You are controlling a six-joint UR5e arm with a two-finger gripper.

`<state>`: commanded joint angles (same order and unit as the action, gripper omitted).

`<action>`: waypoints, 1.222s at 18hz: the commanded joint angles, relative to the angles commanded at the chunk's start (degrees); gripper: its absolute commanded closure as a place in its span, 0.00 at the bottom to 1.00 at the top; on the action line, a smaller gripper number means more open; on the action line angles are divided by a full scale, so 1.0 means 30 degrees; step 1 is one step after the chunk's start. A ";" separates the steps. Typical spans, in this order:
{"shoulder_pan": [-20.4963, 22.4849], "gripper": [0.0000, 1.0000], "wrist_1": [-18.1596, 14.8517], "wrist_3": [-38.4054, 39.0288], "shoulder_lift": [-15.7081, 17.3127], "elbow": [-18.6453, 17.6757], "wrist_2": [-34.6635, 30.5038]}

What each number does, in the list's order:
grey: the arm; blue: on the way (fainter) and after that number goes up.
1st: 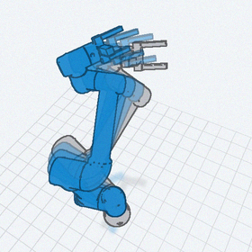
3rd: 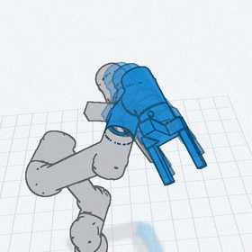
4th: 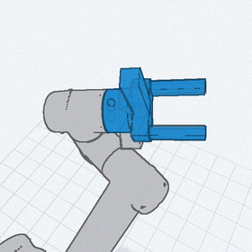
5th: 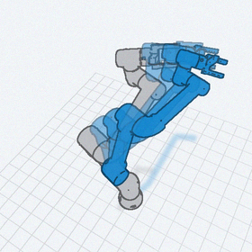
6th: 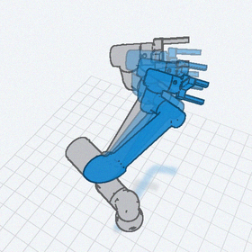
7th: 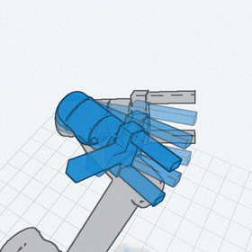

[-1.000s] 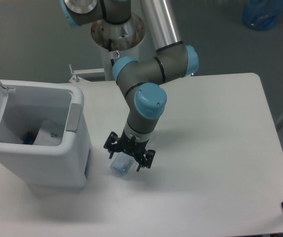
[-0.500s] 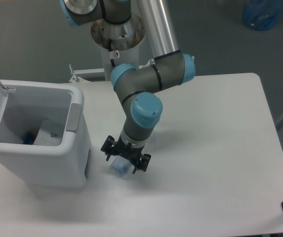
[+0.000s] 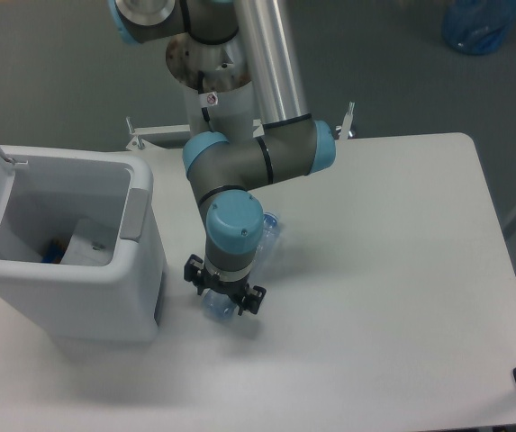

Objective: Place the trash in the trash can
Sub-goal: 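Lower the gripper onto the bottle's end and close on it, then lift the bottle and carry it over the white bin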

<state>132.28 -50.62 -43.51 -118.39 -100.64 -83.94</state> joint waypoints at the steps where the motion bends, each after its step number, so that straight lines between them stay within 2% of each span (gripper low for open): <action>1: 0.0000 0.88 0.0000 0.0000 0.0030 0.0145 -0.0029; 9: 0.0117 0.94 0.0000 0.0030 0.0205 0.1728 0.0175; 12: 0.0409 0.94 0.0000 0.0408 0.0966 0.2428 0.1020; 15: 0.1112 0.94 0.0000 0.1460 0.0997 0.4008 0.3157; 20: 0.2019 0.94 0.0000 0.4711 0.0938 0.7611 0.6233; 22: 0.2517 0.93 0.0029 0.5941 0.1113 0.8434 0.7727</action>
<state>139.83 -50.54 -25.68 -115.05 -75.33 -60.76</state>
